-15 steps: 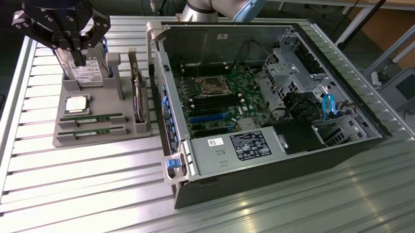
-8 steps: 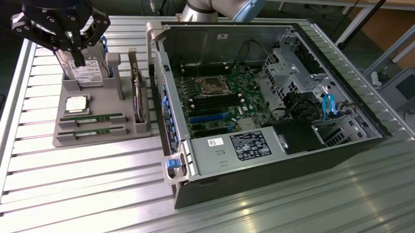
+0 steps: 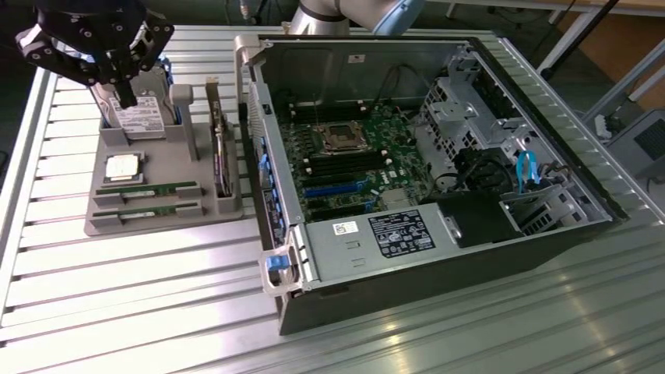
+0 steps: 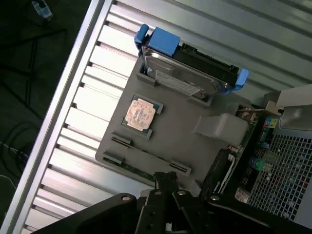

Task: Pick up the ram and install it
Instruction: 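Pick up the ram and move it above insertion slot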

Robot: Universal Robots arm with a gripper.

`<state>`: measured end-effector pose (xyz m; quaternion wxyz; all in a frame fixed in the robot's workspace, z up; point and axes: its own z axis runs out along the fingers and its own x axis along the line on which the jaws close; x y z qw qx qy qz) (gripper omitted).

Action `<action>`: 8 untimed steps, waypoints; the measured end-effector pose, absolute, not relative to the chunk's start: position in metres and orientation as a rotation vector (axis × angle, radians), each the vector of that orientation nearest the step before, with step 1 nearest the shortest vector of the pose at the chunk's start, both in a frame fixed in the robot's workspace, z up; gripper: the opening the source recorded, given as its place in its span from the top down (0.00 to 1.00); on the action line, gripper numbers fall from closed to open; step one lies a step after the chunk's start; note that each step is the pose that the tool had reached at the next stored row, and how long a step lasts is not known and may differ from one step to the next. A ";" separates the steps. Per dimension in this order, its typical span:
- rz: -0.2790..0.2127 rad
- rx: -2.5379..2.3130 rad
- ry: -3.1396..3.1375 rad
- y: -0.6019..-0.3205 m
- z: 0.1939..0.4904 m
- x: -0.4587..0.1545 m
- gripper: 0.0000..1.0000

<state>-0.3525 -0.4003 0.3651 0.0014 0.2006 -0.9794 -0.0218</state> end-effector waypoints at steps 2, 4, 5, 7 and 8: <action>-0.067 0.765 -3.041 -0.400 0.365 -0.352 0.91; -0.064 0.904 -3.001 -0.400 0.365 -0.352 0.91; -0.061 0.973 -2.977 -0.400 0.365 -0.352 0.91; -0.056 1.123 -2.921 -0.400 0.365 -0.352 0.91; -0.054 1.154 -2.908 -0.400 0.365 -0.352 0.91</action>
